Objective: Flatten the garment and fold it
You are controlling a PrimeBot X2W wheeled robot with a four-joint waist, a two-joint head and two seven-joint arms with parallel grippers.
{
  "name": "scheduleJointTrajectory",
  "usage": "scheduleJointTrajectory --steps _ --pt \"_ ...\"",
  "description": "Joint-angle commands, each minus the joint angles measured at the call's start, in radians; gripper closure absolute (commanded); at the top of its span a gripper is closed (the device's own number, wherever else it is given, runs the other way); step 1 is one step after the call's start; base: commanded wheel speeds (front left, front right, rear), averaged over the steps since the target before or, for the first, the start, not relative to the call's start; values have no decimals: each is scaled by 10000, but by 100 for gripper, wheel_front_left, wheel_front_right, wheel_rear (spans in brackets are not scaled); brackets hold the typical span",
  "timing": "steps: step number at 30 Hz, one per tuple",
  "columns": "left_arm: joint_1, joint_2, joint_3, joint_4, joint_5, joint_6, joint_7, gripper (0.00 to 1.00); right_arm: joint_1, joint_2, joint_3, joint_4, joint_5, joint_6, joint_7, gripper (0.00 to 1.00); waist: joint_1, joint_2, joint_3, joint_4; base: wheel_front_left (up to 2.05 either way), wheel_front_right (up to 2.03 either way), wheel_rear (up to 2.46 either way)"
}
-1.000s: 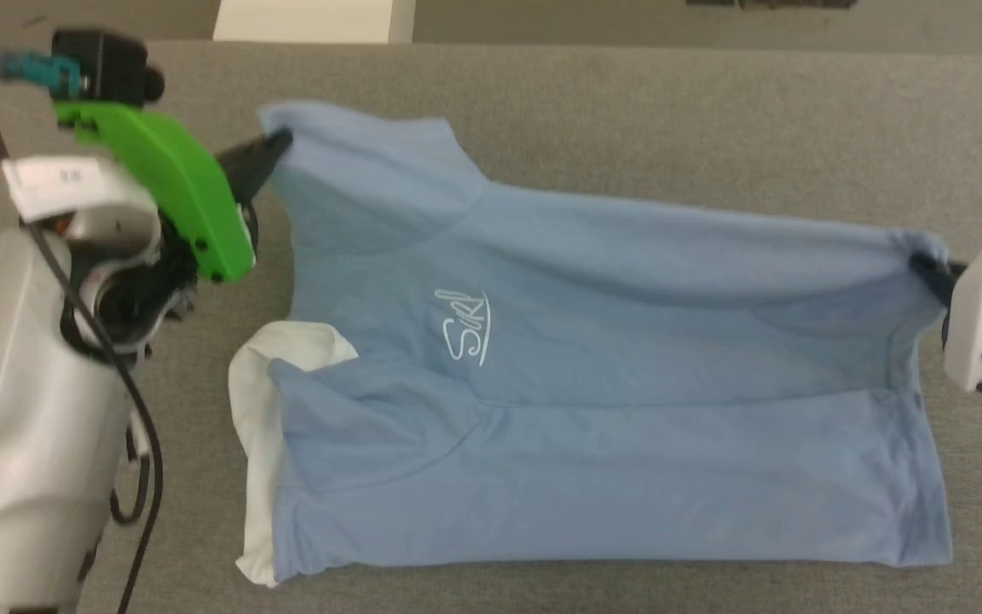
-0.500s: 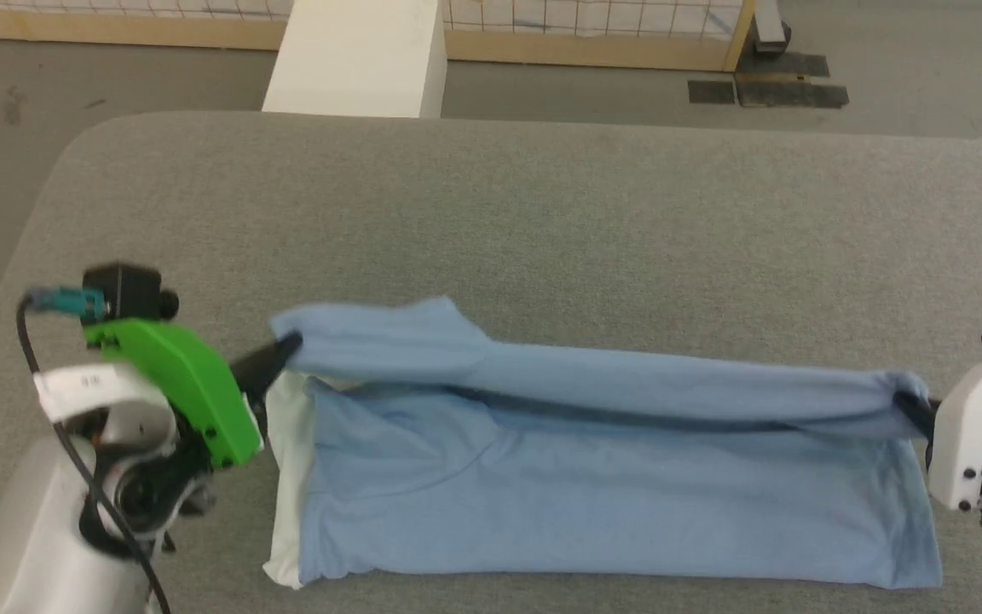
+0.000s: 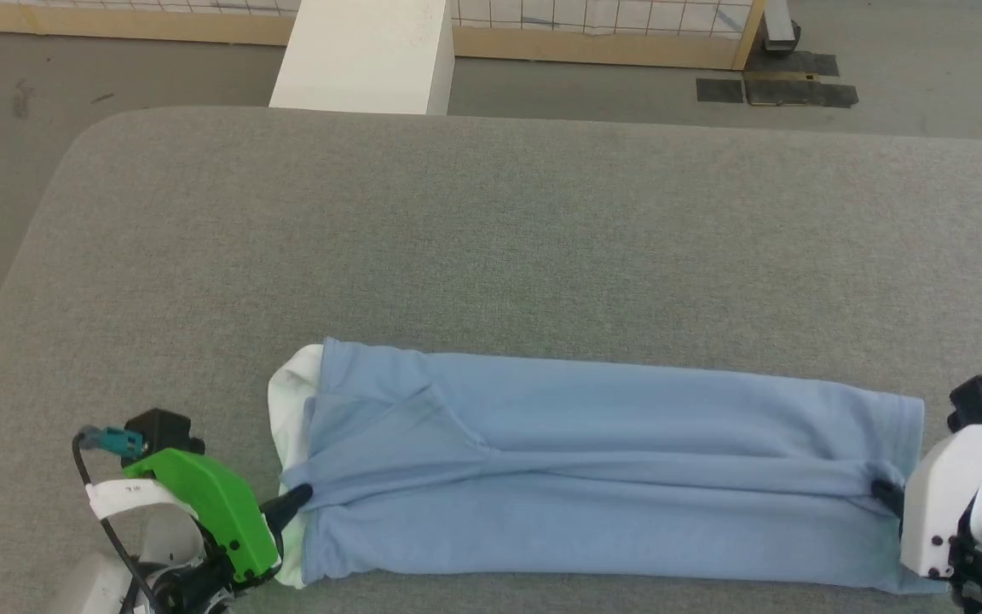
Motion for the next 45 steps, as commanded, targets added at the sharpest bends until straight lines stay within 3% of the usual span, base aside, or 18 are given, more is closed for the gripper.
scheduleJointTrajectory --steps 1,3,5,6,12,17,23,26,27,29,35,45 --pt "82 -38 -3 190 17 75 -35 100 151 66 34 162 -90 -13 -97 100 1 0 -19 -8 0 0 0" --pt "25 -63 -18 453 53 132 -53 100 180 122 90 371 -139 -13 -177 100 1 0 -62 -26 0 0 0" --pt "-34 -54 -24 649 110 182 -86 0 168 172 130 534 -173 -13 -302 100 1 0 -150 -51 0 0 0" --pt "-66 -38 -22 720 112 193 -68 0 154 181 168 572 -149 -13 -389 0 1 0 -211 -65 0 0 0" --pt "-289 384 24 431 253 341 214 0 25 -56 144 396 121 -13 -620 0 1 0 -710 -100 0 0 0" --pt "-757 868 505 -788 316 672 259 0 111 -390 -323 -622 581 -13 -284 0 1 0 -1247 -64 0 0 0" --pt "-1144 899 1395 -1486 1845 14 -3319 0 263 -687 -1143 -1347 636 -13 219 0 1 0 -1241 -117 0 0 0" --pt "-1106 677 1463 -1300 2525 -212 -4875 0 288 -760 -1220 -1291 644 -13 328 0 1 0 -1053 -126 0 0 0" --pt "-1062 313 1555 -1003 3111 -305 -6524 0 309 -912 -1023 -1109 722 -13 406 0 1 0 -780 -113 0 0 0" --pt "-1031 107 1532 -797 3446 -335 -7387 0 319 -1025 -813 -968 877 -13 357 0 1 0 -612 -83 0 0 0" --pt "-1054 -342 1384 -269 4053 -548 -8320 0 357 -1494 -213 -364 1189 -13 33 0 1 0 -142 46 0 0 0" --pt "-1058 -812 1360 380 4537 -927 -8473 0 -5 -1748 791 426 1639 -13 -332 0 1 0 313 96 0 0 0"
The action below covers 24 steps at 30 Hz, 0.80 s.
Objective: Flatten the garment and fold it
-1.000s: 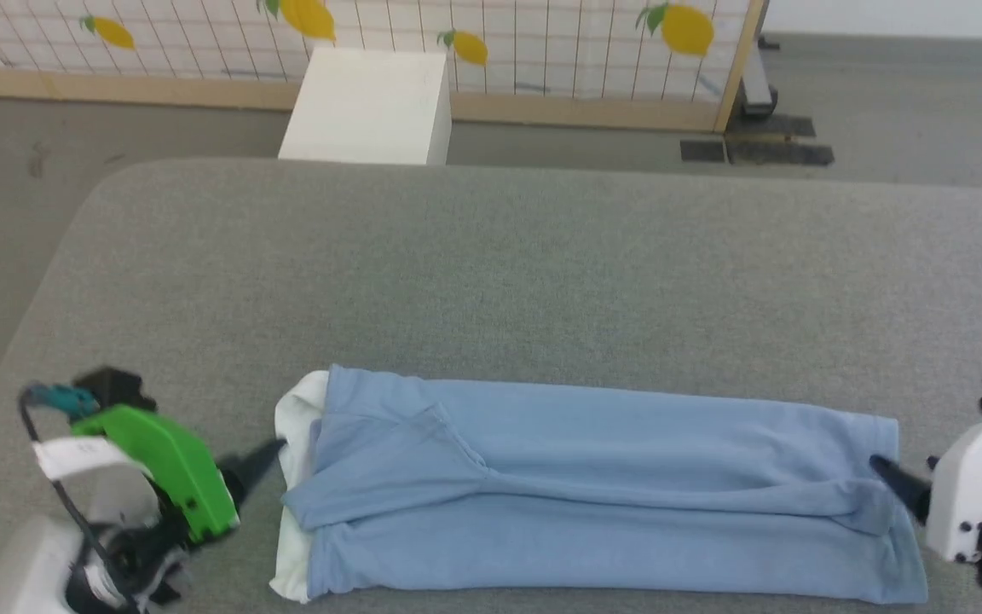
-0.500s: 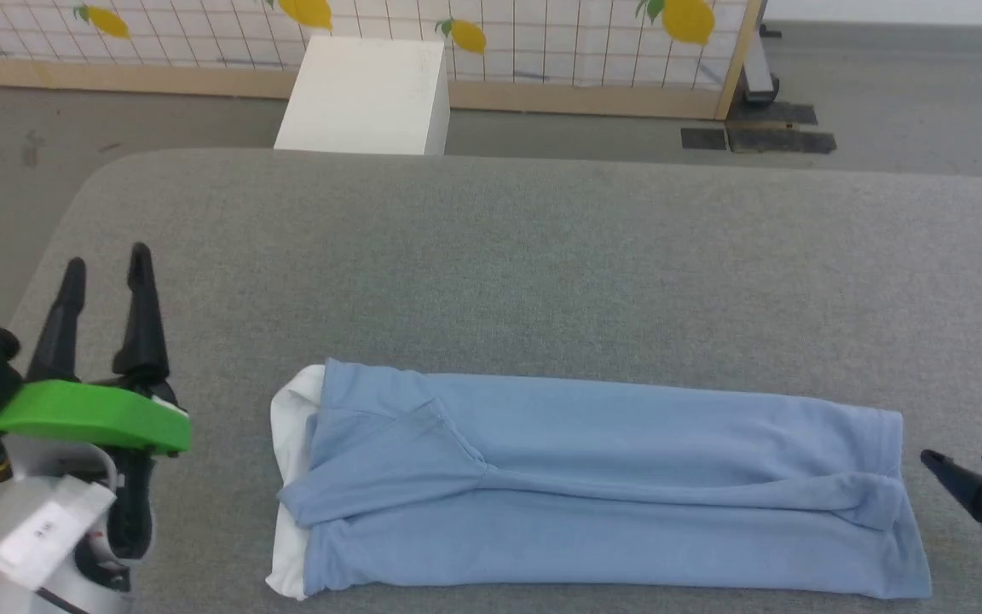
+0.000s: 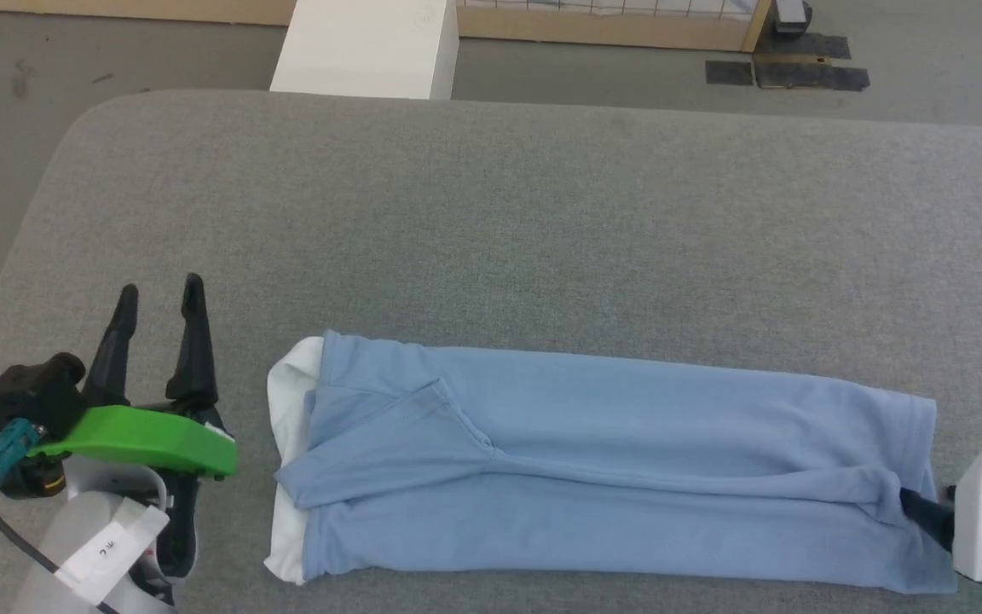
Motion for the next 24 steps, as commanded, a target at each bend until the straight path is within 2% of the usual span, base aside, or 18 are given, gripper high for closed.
scheduleJointTrajectory --steps 1,11,19,20,21,22,23,24 --pt "9 -51 -10 57 133 -87 -79 0 -148 -25 158 66 126 -13 -37 0 0 0 53 2 0 0 0" --pt "316 -520 570 -319 512 -204 -87 0 -462 -23 1420 197 1011 -13 -173 0 0 0 215 -81 0 0 0" --pt "466 -793 773 -443 754 -368 -88 0 -675 -144 1872 492 1268 -13 -70 0 0 0 228 -68 0 0 0" --pt "459 -817 801 -444 780 -386 -88 0 -680 -160 1858 591 1263 -13 26 16 0 0 228 -67 0 0 0" --pt "463 -841 821 -423 796 -402 -88 0 -691 -180 1840 672 1224 -13 115 67 0 0 225 -70 0 0 0" --pt "464 -852 832 -410 819 -413 -88 0 -699 -198 1821 719 1186 -13 178 81 0 0 222 -74 0 0 0" --pt "464 -867 851 -407 842 -422 -88 0 -706 -210 1773 768 1148 -13 221 100 0 0 215 -79 0 0 0" --pt "480 -874 849 -364 871 -426 -89 0 -712 -223 1690 835 1095 -13 280 100 0 0 202 -86 0 0 0"
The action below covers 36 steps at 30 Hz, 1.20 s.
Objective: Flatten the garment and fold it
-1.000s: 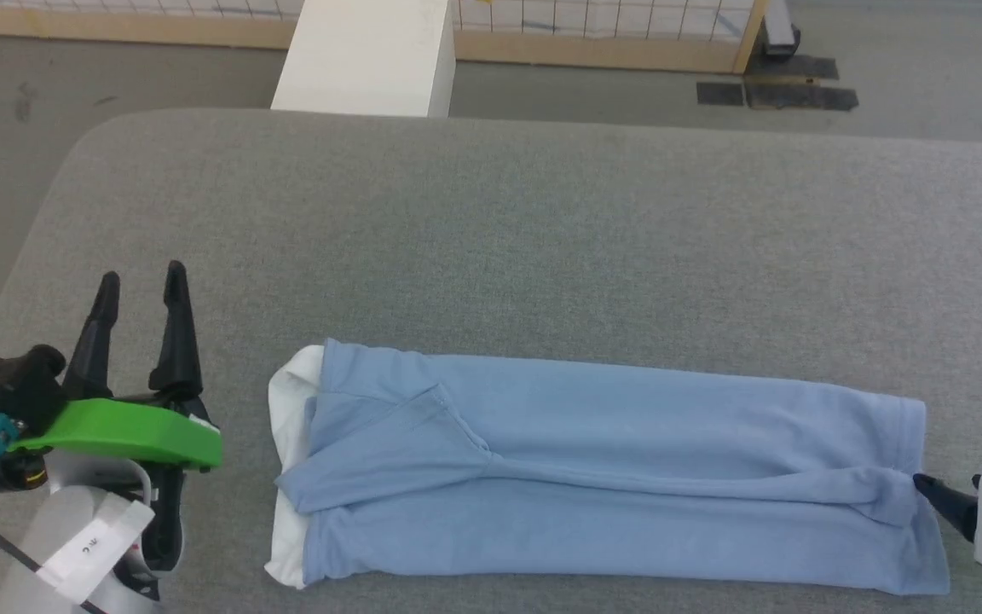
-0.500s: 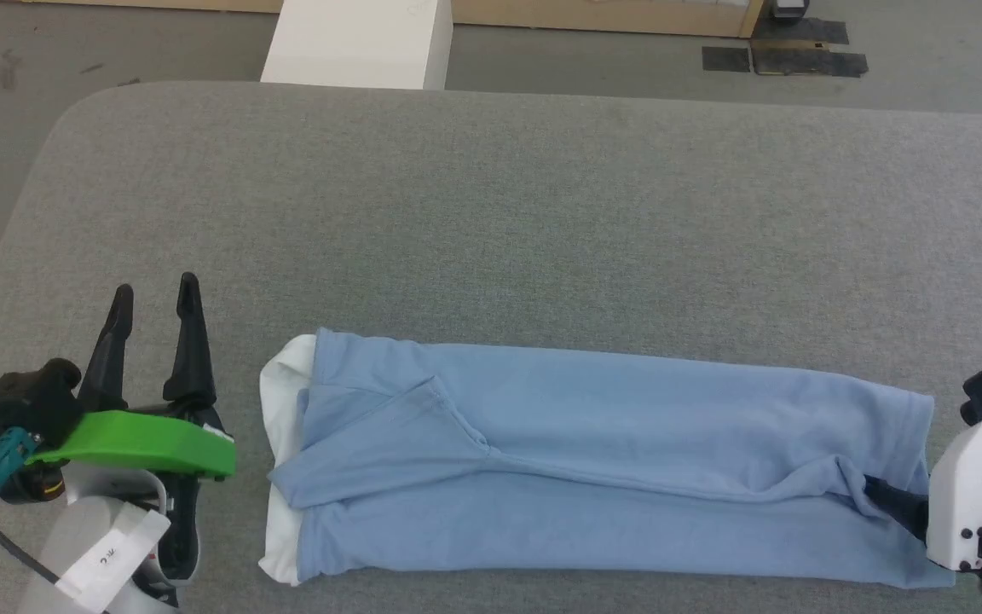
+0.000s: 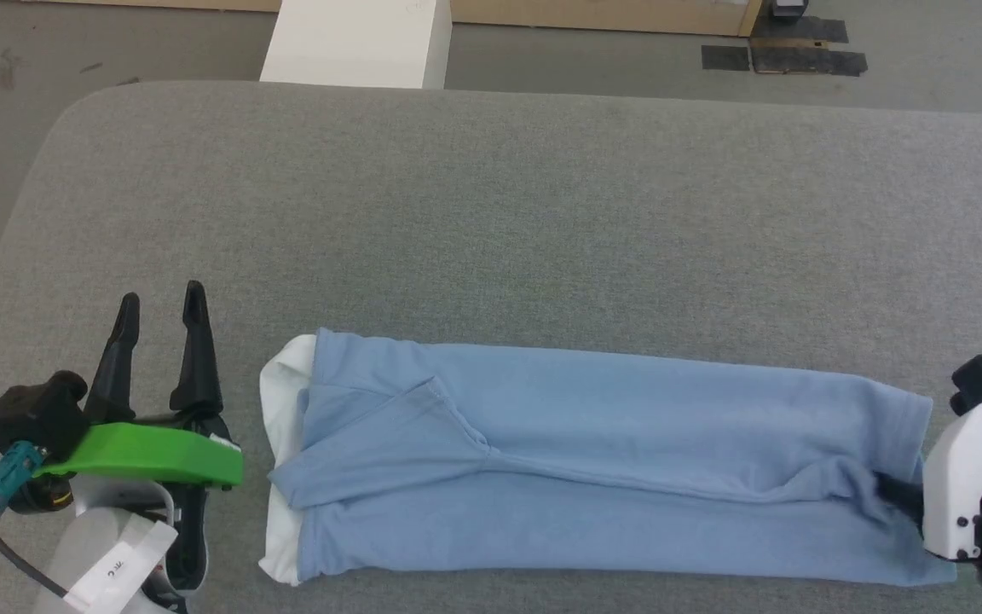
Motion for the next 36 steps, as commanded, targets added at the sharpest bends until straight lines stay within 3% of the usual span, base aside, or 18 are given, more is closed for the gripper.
scheduleJointTrajectory --steps 1,8,17,23,31,36 --pt "91 -61 29 44 192 -46 -44 0 137 127 54 335 -111 -11 211 100 0 0 -20 -13 0 0 0" --pt "140 -92 -5 115 288 -81 -45 0 88 18 -789 602 -575 -11 327 100 0 0 -77 -24 0 0 0" --pt "163 -74 -95 205 339 -82 -2 0 11 -142 -3402 1401 -2086 -11 333 100 0 0 -164 46 0 0 0" --pt "186 23 -201 300 426 2 156 0 -66 133 -4841 1325 -3340 -11 526 100 0 0 -191 63 0 0 0" --pt "209 253 -415 405 799 303 522 0 -145 575 -5011 402 -4010 -11 1270 100 0 0 -250 -33 0 0 0" --pt "182 395 -562 350 1026 424 667 0 -106 400 -4514 -435 -4125 -11 2202 100 0 0 -349 -93 0 0 0"
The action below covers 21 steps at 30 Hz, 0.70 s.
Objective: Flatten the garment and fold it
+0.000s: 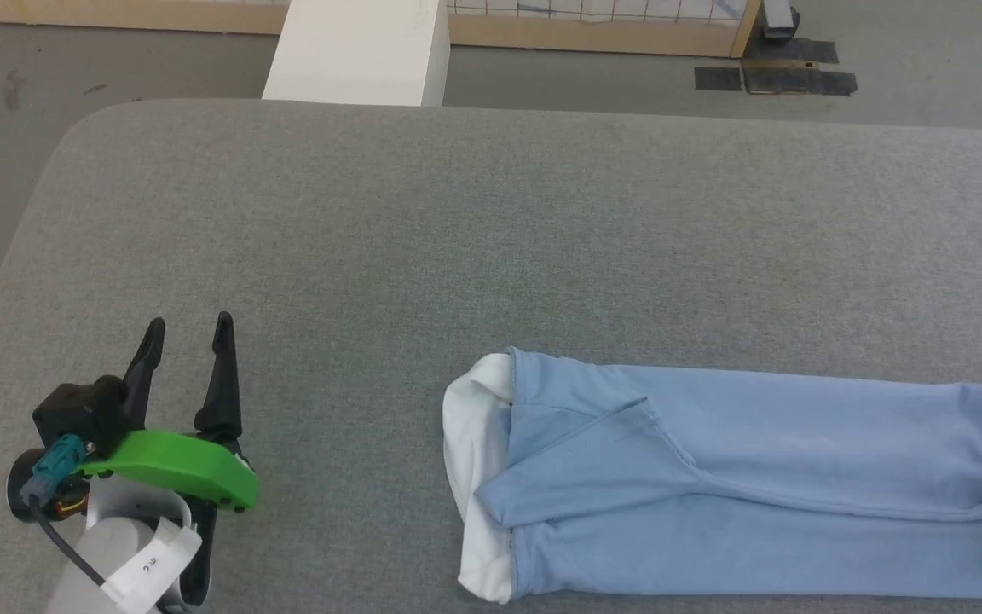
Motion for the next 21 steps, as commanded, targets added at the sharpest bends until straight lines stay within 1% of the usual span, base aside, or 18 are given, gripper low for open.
scheduleJointTrajectory --steps 1,5,8,12,16,21 --pt "62 97 -14 -39 48 79 1 0 -74 -126 192 -284 -48 -17 334 100 0 -1 -58 -38 0 0 0" --pt "185 147 -62 -61 77 179 169 0 -36 -360 856 -1376 227 -17 1804 100 0 -1 -236 -124 0 0 0" --pt "336 170 -86 -54 68 254 298 0 -6 -464 1492 -2488 684 -17 3020 100 0 -1 -382 -183 0 0 0" --pt "502 140 -88 -92 7 355 389 0 -47 -471 2323 -3788 1333 -17 3992 100 0 -1 -507 -201 0 0 0" --pt "581 102 -87 -129 -74 399 398 0 -197 -292 3358 -4527 1873 -17 4350 100 0 -1 -585 -160 0 0 0" --pt "633 55 -111 -147 -162 430 411 0 -626 288 4615 -4586 2443 -17 4191 100 0 -1 -645 -62 0 0 0"
